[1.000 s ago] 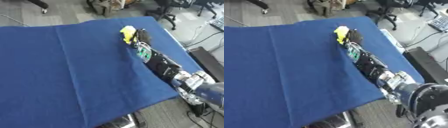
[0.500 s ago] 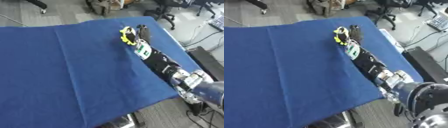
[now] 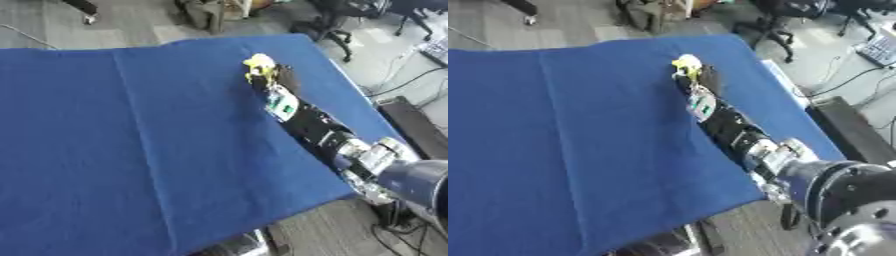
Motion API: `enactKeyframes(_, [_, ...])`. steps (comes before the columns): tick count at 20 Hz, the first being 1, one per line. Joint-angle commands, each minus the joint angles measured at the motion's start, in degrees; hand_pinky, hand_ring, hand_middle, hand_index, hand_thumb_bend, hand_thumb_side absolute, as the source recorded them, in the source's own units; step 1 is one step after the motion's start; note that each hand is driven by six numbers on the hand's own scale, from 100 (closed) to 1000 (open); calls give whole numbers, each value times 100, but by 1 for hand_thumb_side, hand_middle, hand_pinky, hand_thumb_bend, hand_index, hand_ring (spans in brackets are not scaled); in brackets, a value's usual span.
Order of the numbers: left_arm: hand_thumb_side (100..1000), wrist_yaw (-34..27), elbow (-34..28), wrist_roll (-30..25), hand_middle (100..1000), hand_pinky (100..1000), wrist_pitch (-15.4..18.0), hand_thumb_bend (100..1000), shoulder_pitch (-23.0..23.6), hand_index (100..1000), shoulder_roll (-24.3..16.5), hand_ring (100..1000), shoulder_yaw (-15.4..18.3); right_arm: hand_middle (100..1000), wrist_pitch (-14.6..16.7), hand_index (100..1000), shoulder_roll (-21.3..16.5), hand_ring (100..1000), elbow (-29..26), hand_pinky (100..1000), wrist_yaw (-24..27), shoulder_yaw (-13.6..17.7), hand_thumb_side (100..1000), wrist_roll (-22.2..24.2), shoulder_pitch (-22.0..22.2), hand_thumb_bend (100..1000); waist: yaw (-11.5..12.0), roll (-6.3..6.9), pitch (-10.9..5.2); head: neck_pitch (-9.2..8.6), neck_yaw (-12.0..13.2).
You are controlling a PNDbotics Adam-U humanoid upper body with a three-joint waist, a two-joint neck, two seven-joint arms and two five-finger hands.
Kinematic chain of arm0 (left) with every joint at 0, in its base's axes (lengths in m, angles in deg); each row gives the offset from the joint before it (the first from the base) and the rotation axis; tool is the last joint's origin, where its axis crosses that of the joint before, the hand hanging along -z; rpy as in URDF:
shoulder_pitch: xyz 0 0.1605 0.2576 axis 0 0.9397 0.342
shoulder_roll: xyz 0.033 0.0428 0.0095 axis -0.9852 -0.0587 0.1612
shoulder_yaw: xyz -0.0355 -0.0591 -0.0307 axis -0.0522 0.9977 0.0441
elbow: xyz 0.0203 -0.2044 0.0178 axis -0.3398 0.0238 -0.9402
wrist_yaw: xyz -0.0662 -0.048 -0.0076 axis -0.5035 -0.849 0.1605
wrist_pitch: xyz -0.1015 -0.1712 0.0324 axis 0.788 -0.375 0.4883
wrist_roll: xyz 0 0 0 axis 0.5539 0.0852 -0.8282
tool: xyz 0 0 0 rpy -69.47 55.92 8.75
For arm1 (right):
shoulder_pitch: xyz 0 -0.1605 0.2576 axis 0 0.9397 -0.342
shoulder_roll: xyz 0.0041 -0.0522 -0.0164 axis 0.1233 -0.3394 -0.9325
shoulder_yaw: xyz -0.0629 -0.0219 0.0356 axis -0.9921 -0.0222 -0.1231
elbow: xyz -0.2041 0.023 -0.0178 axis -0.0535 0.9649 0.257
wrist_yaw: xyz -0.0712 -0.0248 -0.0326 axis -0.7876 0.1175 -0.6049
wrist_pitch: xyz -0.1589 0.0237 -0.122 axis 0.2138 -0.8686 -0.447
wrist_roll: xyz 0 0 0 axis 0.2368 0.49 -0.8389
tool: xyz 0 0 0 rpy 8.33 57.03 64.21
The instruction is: Pick up the objects with one hand, pass them to the other hand, and then place them into the box on the other side of the table.
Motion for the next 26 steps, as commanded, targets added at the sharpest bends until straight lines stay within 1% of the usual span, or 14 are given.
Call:
enactKeyframes(1, [914, 28, -130, -16, 593, 910, -2, 132, -93, 794, -79, 617, 5, 771, -30, 793, -141, 831, -3, 704, -67, 0, 733, 189, -72, 100, 4, 21, -56, -15, -41])
enactKeyframes(3, [914, 28, -128, -18, 593, 910, -2, 132, -87, 794, -76, 616, 6, 712, -7, 698, -140, 805, -24, 691, -128, 12, 626, 218, -66, 100, 7, 19, -59, -15, -51])
enactKeyframes(4, [914, 27, -126, -18, 593, 910, -2, 132, -83, 794, -73, 616, 8, 652, 4, 620, -139, 792, -36, 681, -151, 21, 534, 209, -61, 100, 8, 19, -62, -15, -53])
enactKeyframes(5, [914, 24, -122, -15, 592, 910, -2, 132, -77, 794, -71, 616, 10, 584, 17, 520, -141, 778, -53, 670, -168, 35, 428, 180, -54, 100, 7, 20, -67, -15, -54])
enactKeyframes(8, [915, 15, -105, -3, 591, 910, -3, 133, -57, 795, -62, 615, 15, 466, 84, 336, -151, 745, -148, 645, -179, 88, 130, -42, -21, 100, -6, 24, -82, -15, -49])
enactKeyframes(9, [914, 13, -100, 1, 591, 910, -1, 133, -51, 795, -60, 615, 17, 447, 114, 306, -156, 738, -195, 641, -169, 102, 100, -142, -8, 100, -13, 26, -87, -15, -47])
enactKeyframes(10, [914, 12, -95, 4, 591, 910, 0, 133, -46, 796, -57, 615, 20, 415, 144, 264, -162, 727, -245, 633, -155, 113, 100, -248, 4, 100, -21, 30, -92, -15, -45])
enactKeyframes(13, [914, 8, -79, 18, 591, 910, 5, 133, -34, 795, -44, 614, 30, 368, 233, 206, -180, 708, -396, 622, -117, 122, 100, -522, 41, 100, -49, 41, -103, -15, -36])
enactKeyframes(16, [914, 7, -64, 32, 590, 909, 11, 133, -27, 795, -36, 613, 40, 346, 315, 188, -184, 702, -548, 616, -63, 124, 100, -704, 75, 100, -79, 57, -108, -15, -25])
enactKeyframes(19, [913, 5, -53, 52, 590, 909, 14, 133, -20, 795, -29, 613, 51, 329, 409, 176, -196, 696, -816, 611, -56, 98, 100, -792, 128, 100, -122, 78, -118, -15, 0])
enactKeyframes(21, [914, 7, -34, 70, 590, 909, 13, 133, 3, 794, -19, 614, 64, 318, 437, 168, -214, 693, -1082, 605, -96, 67, 100, -806, 193, 100, -169, 100, -139, -15, 38])
enactKeyframes(26, [911, 32, 75, 165, 589, 908, 20, 132, 126, 792, 12, 614, 130, 293, 594, 149, -198, 686, -2216, 595, -79, -23, 100, -667, 432, 100, -418, 192, -268, -15, 264])
